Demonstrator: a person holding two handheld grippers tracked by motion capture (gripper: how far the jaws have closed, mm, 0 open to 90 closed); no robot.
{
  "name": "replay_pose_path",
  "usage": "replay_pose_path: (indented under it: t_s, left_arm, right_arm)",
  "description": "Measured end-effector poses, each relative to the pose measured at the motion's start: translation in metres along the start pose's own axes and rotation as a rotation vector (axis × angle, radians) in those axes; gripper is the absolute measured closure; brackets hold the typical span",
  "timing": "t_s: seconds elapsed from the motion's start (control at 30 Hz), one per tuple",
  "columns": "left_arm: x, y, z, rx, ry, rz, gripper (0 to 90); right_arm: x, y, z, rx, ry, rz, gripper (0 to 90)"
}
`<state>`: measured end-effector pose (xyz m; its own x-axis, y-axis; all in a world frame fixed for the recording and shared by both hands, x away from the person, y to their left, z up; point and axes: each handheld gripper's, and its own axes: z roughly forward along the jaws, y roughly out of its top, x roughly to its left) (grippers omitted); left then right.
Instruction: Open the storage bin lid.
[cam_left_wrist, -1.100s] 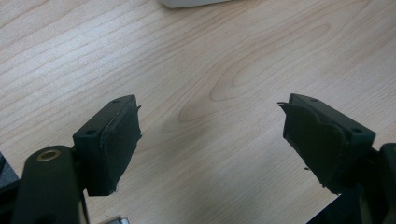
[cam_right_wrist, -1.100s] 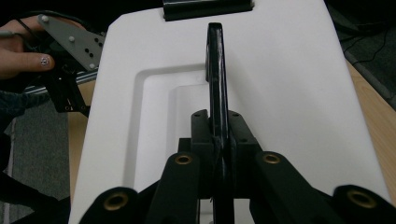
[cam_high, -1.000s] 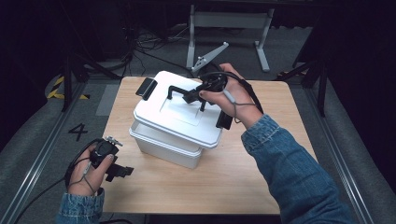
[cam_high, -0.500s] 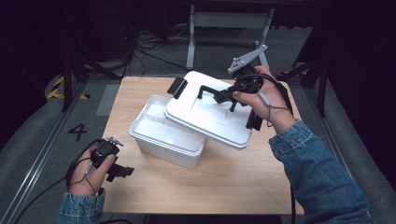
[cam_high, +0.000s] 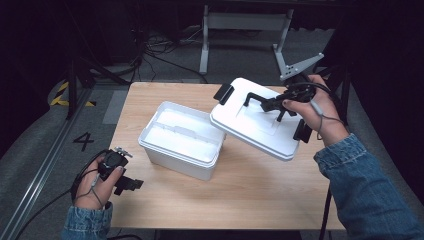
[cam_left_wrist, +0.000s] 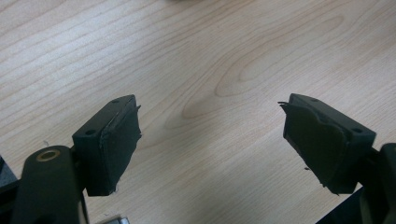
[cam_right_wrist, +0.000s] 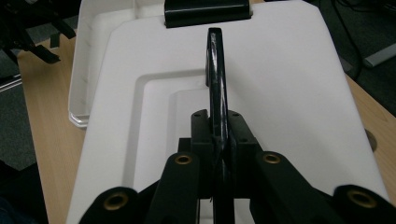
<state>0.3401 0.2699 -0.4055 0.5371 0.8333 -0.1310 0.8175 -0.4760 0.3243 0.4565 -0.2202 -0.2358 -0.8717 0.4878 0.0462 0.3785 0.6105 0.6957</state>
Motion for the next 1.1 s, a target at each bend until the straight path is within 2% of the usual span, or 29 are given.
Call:
replay_pose_path:
  t_s: [0.13,0.33,0.5,0.7,0.93,1.1]
  left_arm:
    - [0.000,0.000,0.000,-0.006,0.010,-0.002,19.3]
    - [-0.001,-0.001,0.001,-0.013,0.014,0.001,19.0]
    - [0.000,-0.001,0.002,-0.012,0.021,0.004,18.9]
    - [0.000,-0.001,0.002,-0.012,0.025,0.006,18.9]
    - [0.000,0.000,0.004,-0.003,0.019,0.008,19.1]
    - [0.000,0.000,0.005,0.002,0.015,0.005,19.1]
  right_arm:
    - [-0.009,-0.014,-0.008,0.019,-0.032,0.012,83.9]
    - [-0.025,-0.036,-0.018,0.013,-0.056,0.052,83.9]
    - [-0.040,-0.052,-0.018,0.015,-0.082,0.065,83.9]
    - [-0.054,-0.071,-0.008,0.045,-0.093,0.087,83.9]
    - [-0.069,-0.099,0.014,0.050,-0.088,0.138,83.8]
    - [-0.077,-0.117,0.030,0.070,-0.103,0.159,83.8]
